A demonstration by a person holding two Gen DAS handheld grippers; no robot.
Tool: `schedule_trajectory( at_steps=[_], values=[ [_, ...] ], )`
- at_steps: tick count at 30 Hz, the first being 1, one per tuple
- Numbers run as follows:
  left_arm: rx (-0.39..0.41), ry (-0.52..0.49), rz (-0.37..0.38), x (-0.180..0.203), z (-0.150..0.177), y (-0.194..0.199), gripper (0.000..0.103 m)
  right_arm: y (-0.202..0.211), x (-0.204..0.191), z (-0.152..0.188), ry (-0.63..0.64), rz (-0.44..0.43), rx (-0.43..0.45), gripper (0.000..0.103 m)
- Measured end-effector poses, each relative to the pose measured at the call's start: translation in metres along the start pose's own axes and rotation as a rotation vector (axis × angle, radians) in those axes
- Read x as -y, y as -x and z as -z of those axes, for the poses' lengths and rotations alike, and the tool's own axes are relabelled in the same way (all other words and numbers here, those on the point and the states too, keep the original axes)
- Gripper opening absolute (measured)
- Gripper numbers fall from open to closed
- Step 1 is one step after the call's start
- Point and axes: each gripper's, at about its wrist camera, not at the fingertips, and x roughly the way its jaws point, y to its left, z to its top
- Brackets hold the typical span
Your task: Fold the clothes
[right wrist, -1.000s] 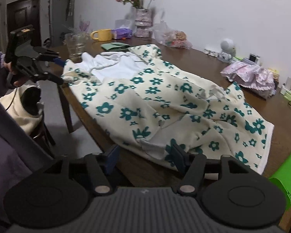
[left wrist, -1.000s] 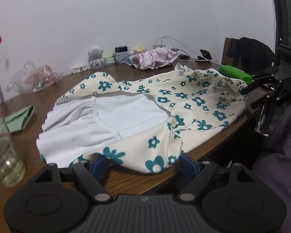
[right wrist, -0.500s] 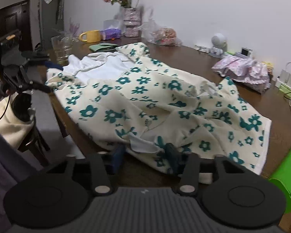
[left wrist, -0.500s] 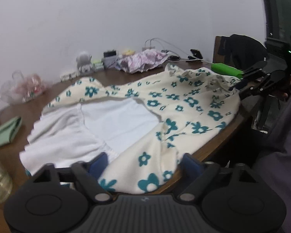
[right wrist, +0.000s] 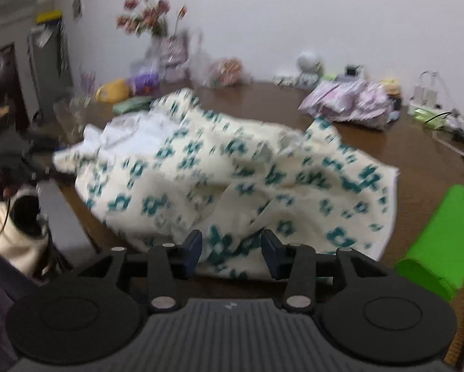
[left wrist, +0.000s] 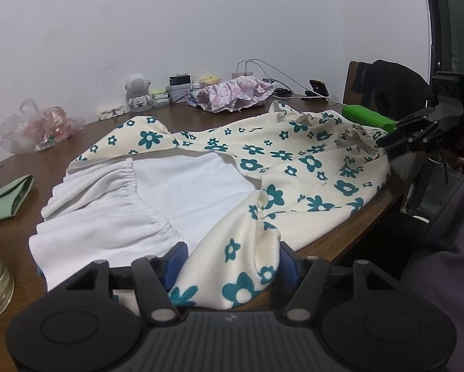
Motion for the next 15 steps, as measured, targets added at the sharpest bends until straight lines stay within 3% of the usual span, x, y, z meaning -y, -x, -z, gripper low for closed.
schedule_trajectory(
  at_steps=[2, 4, 10, 12, 13, 15],
  values=[
    [-0.007, 0.000, -0.004, -0.001, -0.001, 0.000, 0.063, -0.004, -0.003, 0.002, 0.013, -0.004, -0.005, 0.041],
    [-0.010, -0.001, -0.007, -0.001, -0.002, -0.001, 0.065, -0.004, 0.000, 0.000, -0.017, 0.028, 0.010, 0.003],
    [-0.015, -0.007, -0.007, 0.000, -0.004, -0.004, 0.067, 0.004, 0.024, -0.024, -0.156, 0.104, 0.138, 0.003],
    [-0.015, -0.009, -0.008, 0.000, -0.004, -0.004, 0.067, -0.006, 0.026, -0.028, -0.159, 0.136, 0.121, 0.008],
    [-0.015, -0.008, -0.008, 0.000, -0.003, -0.004, 0.067, -0.011, 0.027, -0.030, -0.162, 0.153, 0.110, 0.025],
    [-0.015, -0.004, -0.009, 0.000, -0.003, -0.004, 0.068, -0.012, 0.029, -0.029, -0.159, 0.178, 0.111, 0.047]
  ],
)
